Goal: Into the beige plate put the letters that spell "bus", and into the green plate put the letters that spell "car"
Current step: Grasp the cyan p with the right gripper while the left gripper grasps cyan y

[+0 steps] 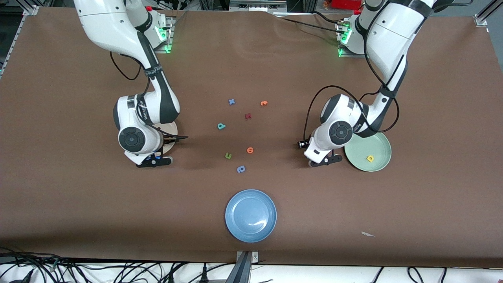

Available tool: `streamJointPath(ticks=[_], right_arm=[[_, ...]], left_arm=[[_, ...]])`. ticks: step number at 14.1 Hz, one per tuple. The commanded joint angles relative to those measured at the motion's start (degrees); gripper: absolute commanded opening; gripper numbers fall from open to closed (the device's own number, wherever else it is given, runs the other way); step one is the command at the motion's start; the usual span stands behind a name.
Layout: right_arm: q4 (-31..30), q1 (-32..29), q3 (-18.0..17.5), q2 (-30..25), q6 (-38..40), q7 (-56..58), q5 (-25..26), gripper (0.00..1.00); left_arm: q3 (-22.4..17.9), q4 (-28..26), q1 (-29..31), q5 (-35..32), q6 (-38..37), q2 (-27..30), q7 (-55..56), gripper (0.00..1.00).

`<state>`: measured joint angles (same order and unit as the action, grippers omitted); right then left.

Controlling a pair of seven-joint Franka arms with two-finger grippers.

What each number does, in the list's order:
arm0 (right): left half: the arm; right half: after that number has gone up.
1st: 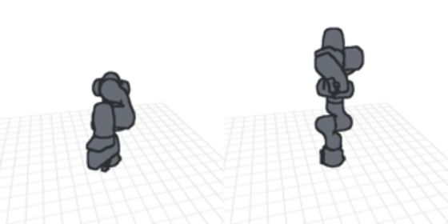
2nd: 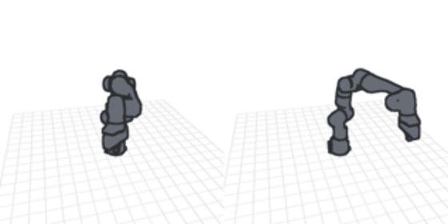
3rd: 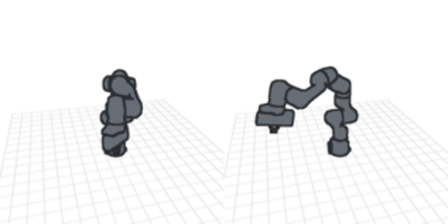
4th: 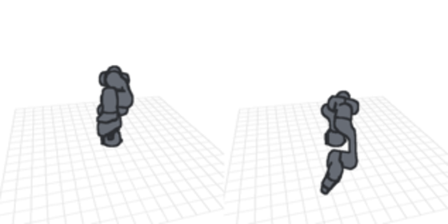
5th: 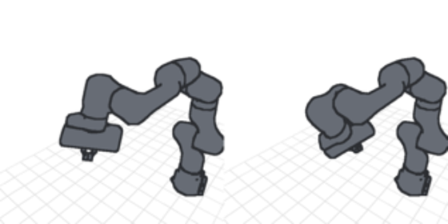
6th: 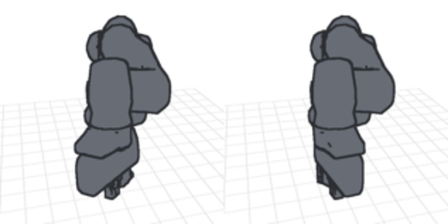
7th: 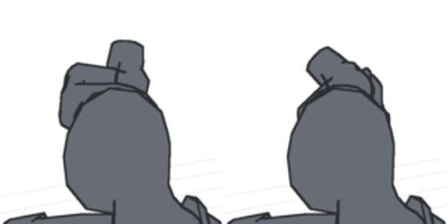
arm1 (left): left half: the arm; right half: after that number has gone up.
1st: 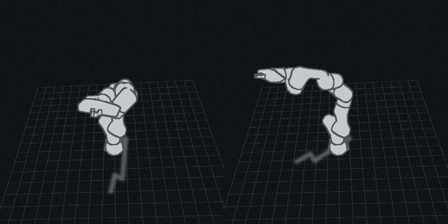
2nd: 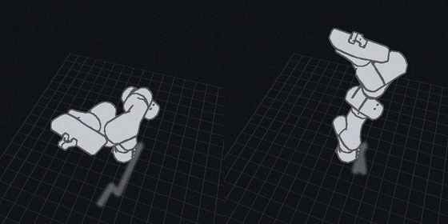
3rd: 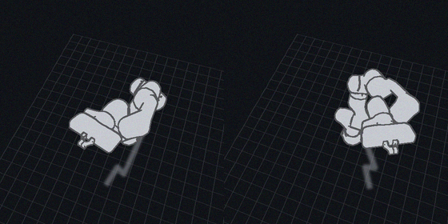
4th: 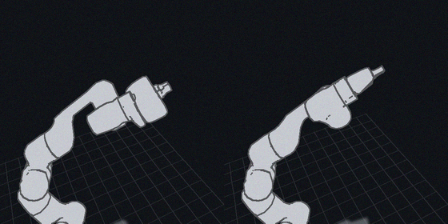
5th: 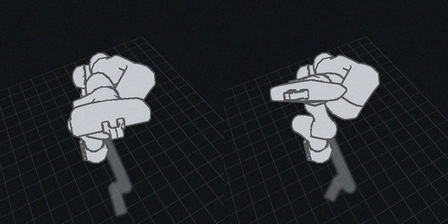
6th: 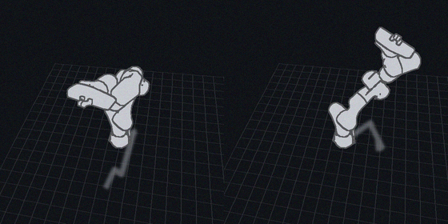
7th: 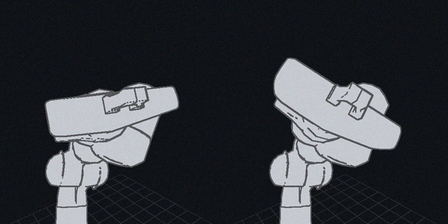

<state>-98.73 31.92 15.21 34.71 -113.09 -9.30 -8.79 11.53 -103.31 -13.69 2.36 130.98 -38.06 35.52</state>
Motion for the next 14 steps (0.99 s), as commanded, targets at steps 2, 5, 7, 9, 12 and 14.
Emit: streamJointPath(ticks=[2,5,7,9,12,14], right_arm=[[0.7,3.1,-4.4,-1.7,1.0,-20.4,-1.3,0.9],[-1.0,4.8,-6.6,-2.5,-4.4,-42.7,-1.2,0.88],[-3.7,6.1,-7.0,-3.2,-8.9,-50.9,-1.2,0.87],[-7.2,7.7,-7.4,-4.0,-15.6,-60.5,-1.2,0.87],[-8.4,7.9,-9.0,-4.0,-18.7,-71.4,-1.3,0.87],[-9.6,8.0,-10.8,-4.0,-19.3,-75.1,-1.3,0.82]], left_arm=[[-0.2,-0.3,-0.3,0.1,3.0,-0.8,0.5,0.63],[-0.3,0.3,-0.1,0.1,3.0,-0.7,0.5,0.62],[-0.3,0.3,-0.1,0.2,3.0,-0.8,0.5,0.61],[-0.3,0.3,-0.1,0.2,3.0,-0.8,0.6,0.59],[-0.4,0.4,-0.3,0.2,3.2,-1.0,0.6,0.45],[-0.5,0.4,-0.4,0.2,3.5,-1.0,0.6,0.38]])
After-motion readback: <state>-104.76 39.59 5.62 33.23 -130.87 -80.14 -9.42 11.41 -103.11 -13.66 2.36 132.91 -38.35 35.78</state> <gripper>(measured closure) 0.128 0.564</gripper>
